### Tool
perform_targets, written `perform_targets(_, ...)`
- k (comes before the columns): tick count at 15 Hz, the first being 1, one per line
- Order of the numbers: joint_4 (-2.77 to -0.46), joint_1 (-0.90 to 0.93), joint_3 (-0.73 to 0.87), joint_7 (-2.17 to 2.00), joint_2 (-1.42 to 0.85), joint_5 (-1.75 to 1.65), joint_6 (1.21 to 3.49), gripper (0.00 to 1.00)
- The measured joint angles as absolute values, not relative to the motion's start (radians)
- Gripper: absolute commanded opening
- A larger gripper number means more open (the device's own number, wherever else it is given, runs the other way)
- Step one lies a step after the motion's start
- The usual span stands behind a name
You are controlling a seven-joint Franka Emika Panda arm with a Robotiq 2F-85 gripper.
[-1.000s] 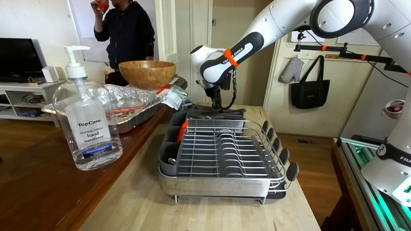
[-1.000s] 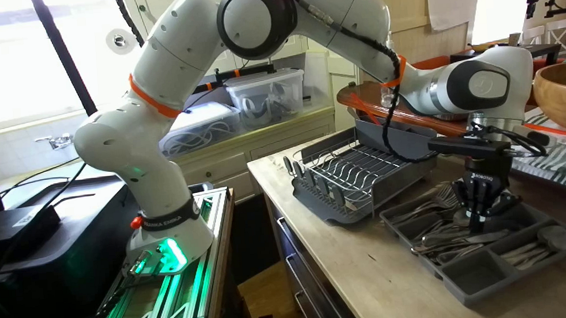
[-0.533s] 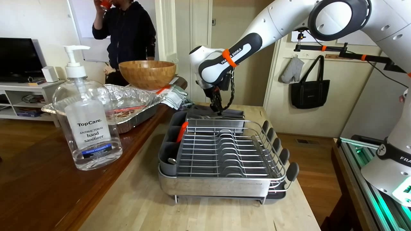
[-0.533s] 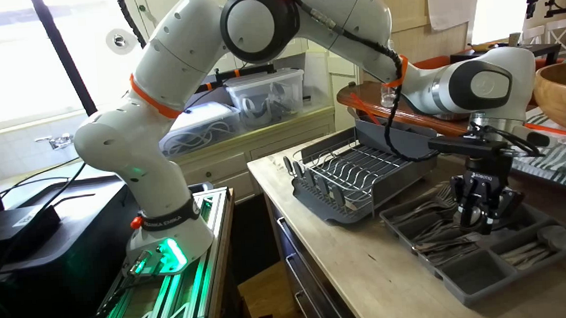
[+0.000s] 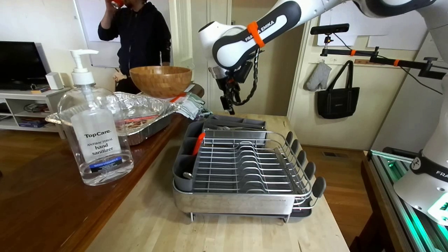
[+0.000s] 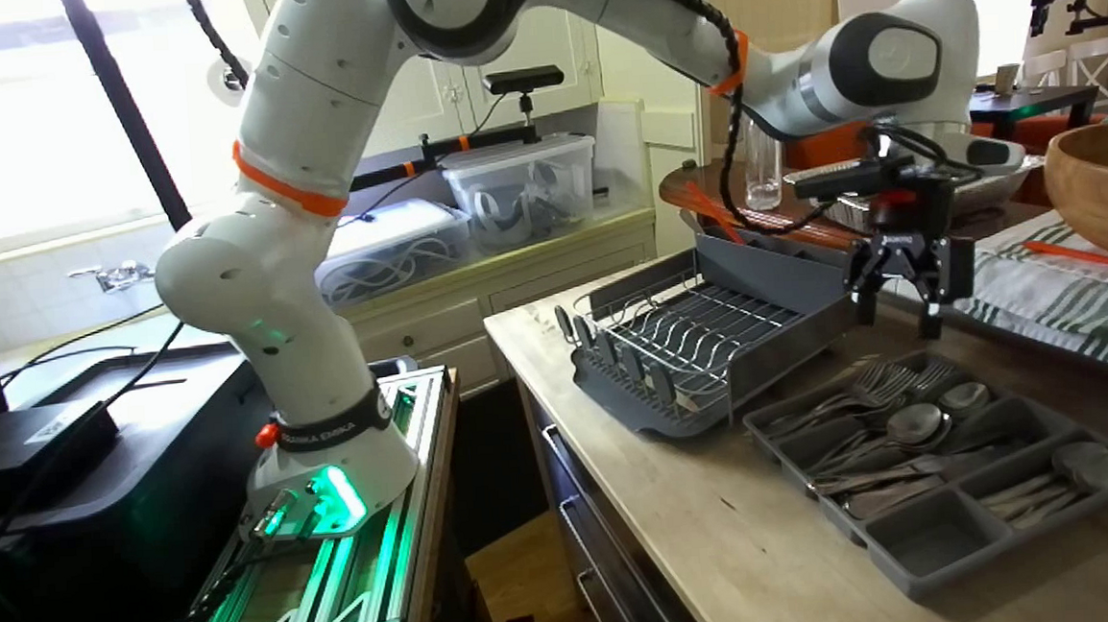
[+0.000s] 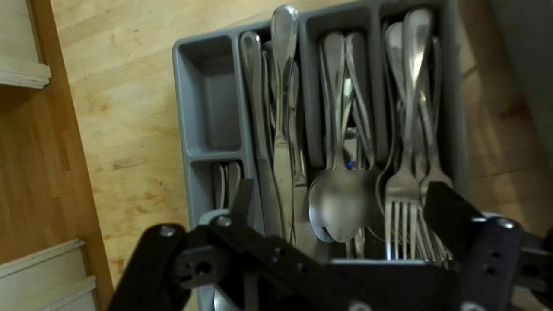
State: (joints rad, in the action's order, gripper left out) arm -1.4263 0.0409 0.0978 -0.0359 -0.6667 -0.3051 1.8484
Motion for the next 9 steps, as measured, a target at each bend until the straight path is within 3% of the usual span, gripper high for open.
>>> perform_targets(5, -1.661, 0.106, 0.088, -0.167, -0.429, -0.314, 1.685, 1.0)
perform_targets(9, -1.802, 0.115, 0.059, -0.166, -0.288, -0.339, 1.684, 1.0)
